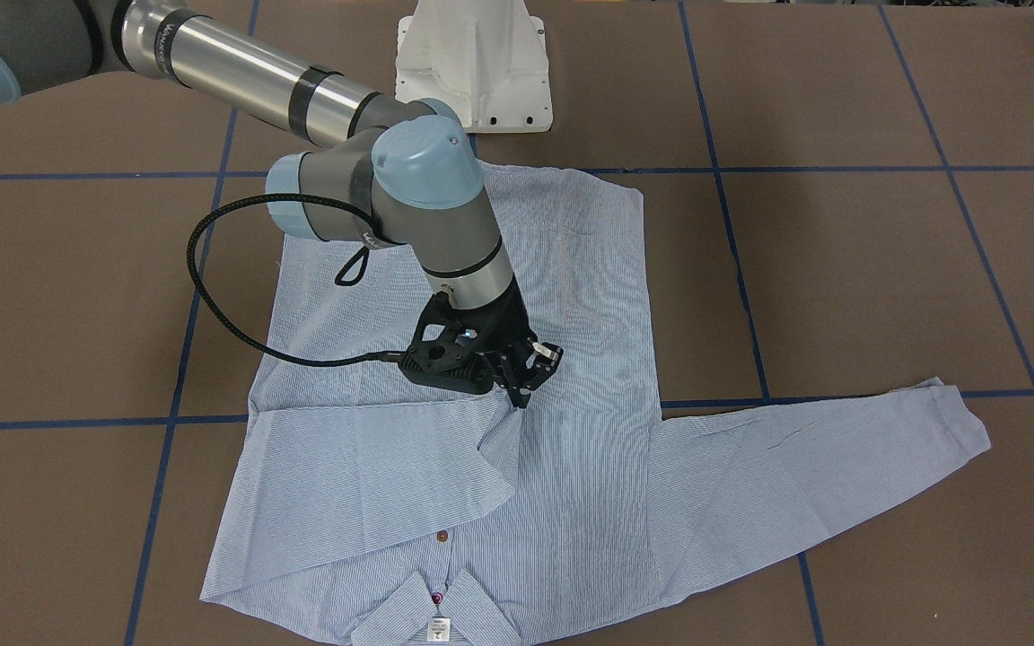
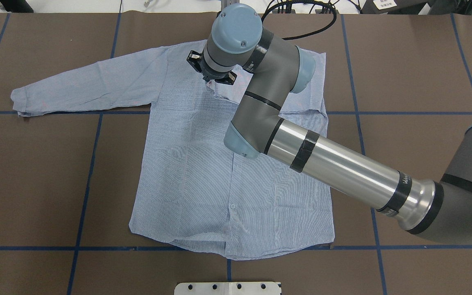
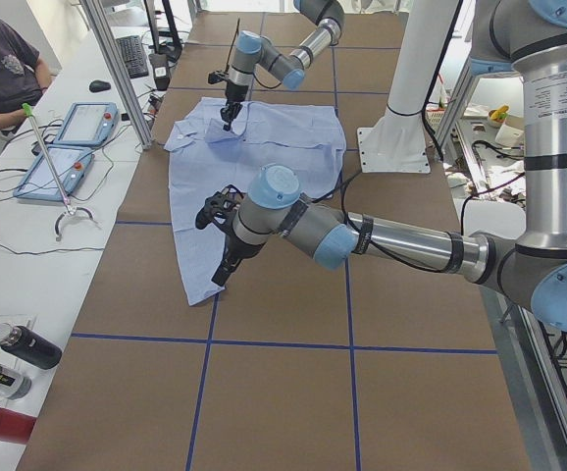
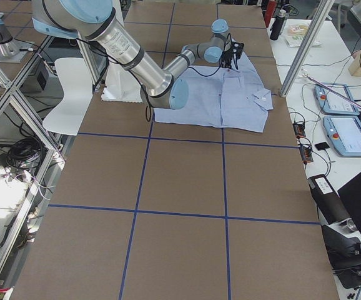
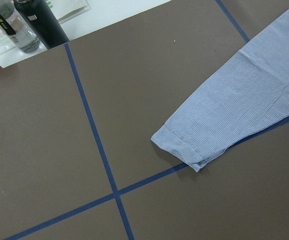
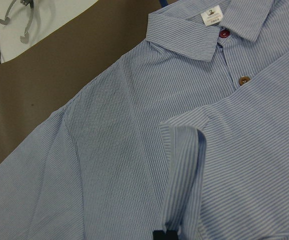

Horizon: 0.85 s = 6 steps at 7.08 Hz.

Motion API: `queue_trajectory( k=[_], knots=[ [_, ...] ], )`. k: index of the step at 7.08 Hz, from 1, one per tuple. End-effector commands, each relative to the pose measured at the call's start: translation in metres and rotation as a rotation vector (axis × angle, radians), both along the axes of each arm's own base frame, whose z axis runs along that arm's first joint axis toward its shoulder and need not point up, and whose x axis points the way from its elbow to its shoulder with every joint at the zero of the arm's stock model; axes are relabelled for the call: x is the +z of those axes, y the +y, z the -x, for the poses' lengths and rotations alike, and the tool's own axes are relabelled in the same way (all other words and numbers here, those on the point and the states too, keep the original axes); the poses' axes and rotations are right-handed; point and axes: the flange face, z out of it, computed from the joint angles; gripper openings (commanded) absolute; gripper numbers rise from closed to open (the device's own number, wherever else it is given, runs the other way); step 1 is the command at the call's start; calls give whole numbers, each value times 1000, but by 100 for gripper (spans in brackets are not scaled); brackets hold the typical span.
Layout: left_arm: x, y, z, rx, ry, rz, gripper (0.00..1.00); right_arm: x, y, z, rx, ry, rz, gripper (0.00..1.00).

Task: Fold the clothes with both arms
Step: 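Carry the sleeve with the right gripper across onto the shirt front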

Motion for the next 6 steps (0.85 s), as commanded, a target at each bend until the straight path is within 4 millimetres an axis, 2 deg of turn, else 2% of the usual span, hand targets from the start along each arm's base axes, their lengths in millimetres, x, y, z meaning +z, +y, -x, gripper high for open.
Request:
queue_trajectory(
  k=[1, 2, 3, 4, 5, 6],
  knots=[
    [0, 0, -1, 1, 0, 0, 100, -8, -7, 7, 20, 6, 3, 0],
    [1, 0, -1, 4, 0, 0, 100, -4, -8, 9, 27, 13, 2, 0],
    [-2, -2, -3, 9, 0, -8, 100, 0, -8, 13, 29, 18, 13, 74],
    [-3, -8, -7, 17, 0, -12, 100, -11, -2, 20, 68, -7, 51, 89],
    [3, -27, -21, 44, 2, -31, 100, -22, 0, 24, 88, -26, 68, 96],
    [15, -50, -55, 102, 4, -62, 100, -29, 1, 21, 104, -44, 89, 98]
  ],
)
